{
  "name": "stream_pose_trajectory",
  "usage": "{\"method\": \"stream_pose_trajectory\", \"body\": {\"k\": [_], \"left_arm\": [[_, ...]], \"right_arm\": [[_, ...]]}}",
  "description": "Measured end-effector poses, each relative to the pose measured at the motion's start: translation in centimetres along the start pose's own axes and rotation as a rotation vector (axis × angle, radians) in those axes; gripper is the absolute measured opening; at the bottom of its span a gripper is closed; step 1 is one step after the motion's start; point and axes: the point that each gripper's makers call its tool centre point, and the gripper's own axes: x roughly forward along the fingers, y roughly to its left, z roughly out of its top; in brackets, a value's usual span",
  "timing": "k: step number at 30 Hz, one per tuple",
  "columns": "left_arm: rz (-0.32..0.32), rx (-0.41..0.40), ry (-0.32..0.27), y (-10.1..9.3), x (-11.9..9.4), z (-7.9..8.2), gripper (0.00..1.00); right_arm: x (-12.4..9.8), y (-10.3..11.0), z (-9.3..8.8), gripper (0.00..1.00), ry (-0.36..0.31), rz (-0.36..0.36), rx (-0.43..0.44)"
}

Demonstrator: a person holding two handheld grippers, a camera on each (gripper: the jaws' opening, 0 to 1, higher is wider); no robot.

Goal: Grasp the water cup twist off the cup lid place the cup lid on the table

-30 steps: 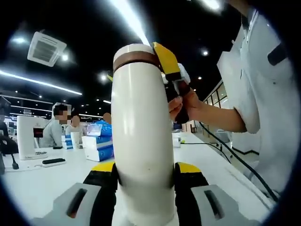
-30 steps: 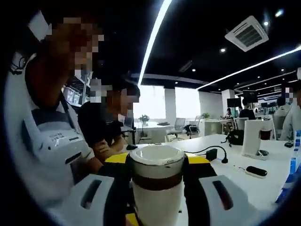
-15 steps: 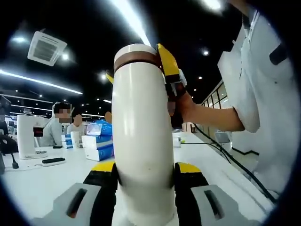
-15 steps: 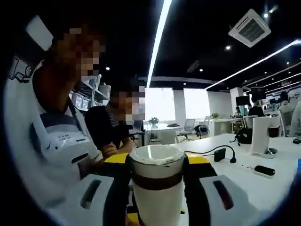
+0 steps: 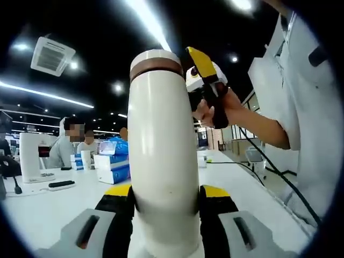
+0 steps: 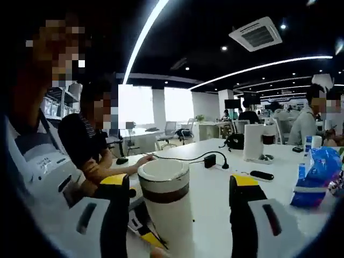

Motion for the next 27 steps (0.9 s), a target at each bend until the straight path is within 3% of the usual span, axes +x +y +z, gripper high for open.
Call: {"method": "stream_pose_trajectory", "body": {"k": [4, 5, 8, 13, 15, 18, 22, 27], "left_arm": [[0.001, 0.001, 0.001, 0.0, 0.0, 0.0, 0.49], [0.002, 0.002, 0.002, 0.0, 0.0, 0.0, 0.49], [0.003, 0.004, 0.003, 0.0, 0.0, 0.0, 0.49], [0.004, 0.005, 0.005, 0.0, 0.0, 0.0, 0.49], [0.004, 0.004, 0.006, 0.0, 0.0, 0.0, 0.49], [0.004, 0.004, 0.006, 0.0, 0.0, 0.0, 0.49], [0.004, 0.006, 0.007, 0.0, 0.0, 0.0, 0.49], [0.005, 0.008, 0.009, 0.0, 0.0, 0.0, 0.49]], "right_arm": [[-1.3, 0.6, 1.0, 0.79, -0.052, -0.082, -0.011], [-1.6, 1.2, 1.7, 0.79, -0.084, -0.109, -0.016], [-1.8, 3.0, 2.0, 0.81, -0.09, -0.124, -0.025], [-1.9, 4.4, 1.6, 0.8, -0.107, -0.18, -0.009], [-2.3, 4.0, 1.2, 0.77, -0.088, -0.286, -0.075], [-2.2, 4.5, 0.5, 0.77, -0.052, -0.365, -0.176], [-1.8, 5.6, 0.1, 0.77, -0.066, -0.389, -0.151], [-1.8, 5.3, -0.2, 0.76, -0.077, -0.454, -0.153]]}}
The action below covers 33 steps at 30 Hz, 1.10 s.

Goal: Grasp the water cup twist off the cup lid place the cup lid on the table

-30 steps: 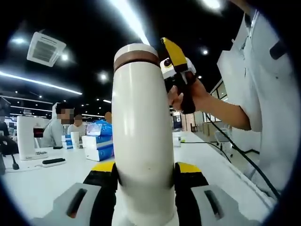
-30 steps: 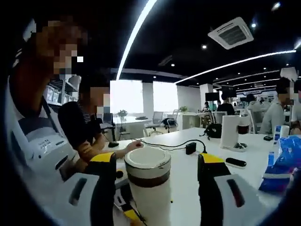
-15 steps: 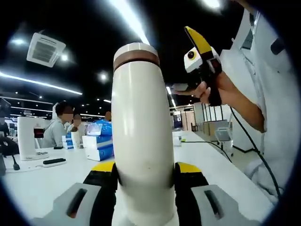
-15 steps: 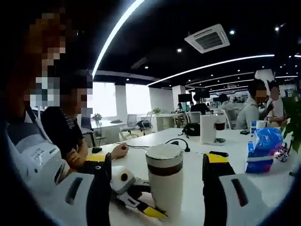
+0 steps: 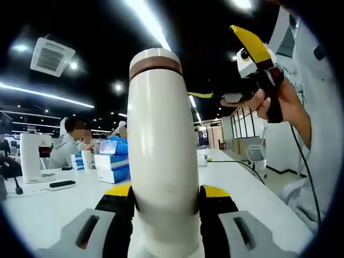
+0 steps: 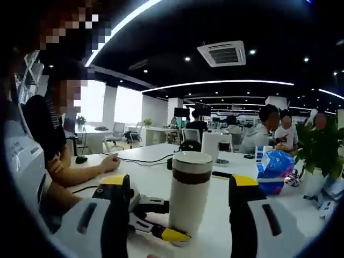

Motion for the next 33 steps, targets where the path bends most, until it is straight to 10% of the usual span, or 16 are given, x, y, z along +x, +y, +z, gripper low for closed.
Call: {"method": "stream_pose_trajectory", "body": {"k": [14, 33], "left_arm": [[-0.001, 0.003, 0.003, -0.1, 0.0, -0.1, 0.49], [-0.003, 0.002, -0.001, -0.3, -0.1, 0.0, 0.49]], "right_arm": [[5.4, -1.9, 0.5, 0.66, -0.013, -0.012, 0.071], [5.5, -1.8, 1.0, 0.46, -0.044, 0.053, 0.04]]}}
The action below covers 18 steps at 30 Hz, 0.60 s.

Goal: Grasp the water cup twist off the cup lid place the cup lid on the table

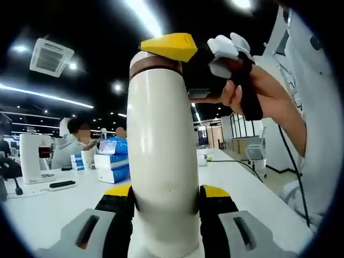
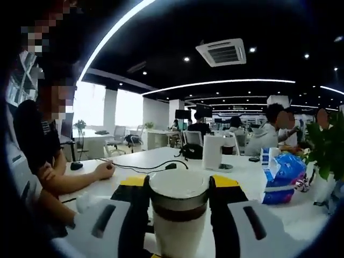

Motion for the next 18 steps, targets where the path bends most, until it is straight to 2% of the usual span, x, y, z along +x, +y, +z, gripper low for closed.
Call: {"method": "stream_pose_trajectory", "body": {"k": [4, 8, 12, 18], "left_arm": [[-0.002, 0.0, -0.001, -0.05, 0.09, 0.01, 0.49], [-0.002, -0.001, 0.0, -0.03, 0.09, 0.0, 0.49], [0.0, -0.007, 0.0, 0.05, 0.11, 0.02, 0.49], [-0.002, -0.002, 0.0, -0.05, 0.17, 0.0, 0.49]], "right_arm": [[-0.12, -0.29, 0.0, 0.46, -0.008, 0.012, 0.014], [-0.01, -0.07, 0.0, 0.46, -0.009, 0.044, -0.011], [0.19, 0.29, 0.01, 0.46, -0.02, 0.142, -0.03], [0.06, 0.23, -0.13, 0.46, 0.013, 0.242, -0.025]]}}
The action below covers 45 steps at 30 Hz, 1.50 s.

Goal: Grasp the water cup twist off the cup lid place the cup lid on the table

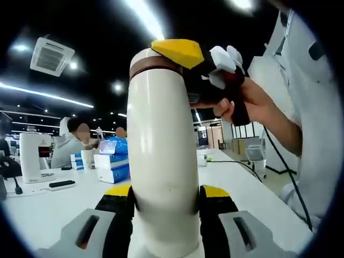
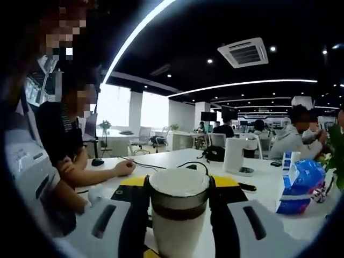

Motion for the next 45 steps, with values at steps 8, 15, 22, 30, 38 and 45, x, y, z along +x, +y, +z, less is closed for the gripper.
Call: {"method": "stream_pose_trajectory", "body": {"k": [8, 15, 22, 30, 38, 45], "left_arm": [[0.0, -0.002, 0.0, 0.1, 0.0, -0.1, 0.49], [0.001, -0.006, -0.001, 0.1, 0.0, -0.1, 0.49], [-0.002, -0.002, -0.001, 0.0, 0.1, -0.1, 0.49], [-0.003, -0.003, -0.001, 0.0, 0.1, 0.0, 0.49], [-0.003, -0.004, -0.002, 0.0, 0.0, 0.0, 0.49], [-0.001, -0.008, -0.001, 0.1, 0.1, 0.0, 0.49]], "right_arm": [[0.2, 0.3, -0.2, 0.46, 0.042, 0.13, -0.013], [0.3, 0.4, -0.3, 0.46, 0.04, 0.229, -0.003], [0.0, 0.8, -0.4, 0.46, 0.04, 0.306, -0.018], [0.0, 0.9, -0.5, 0.46, 0.042, 0.38, -0.028], [0.0, 1.1, -0.6, 0.46, 0.025, 0.469, -0.002], [0.2, 1.3, -1.0, 0.47, 0.031, 0.522, 0.056]]}}
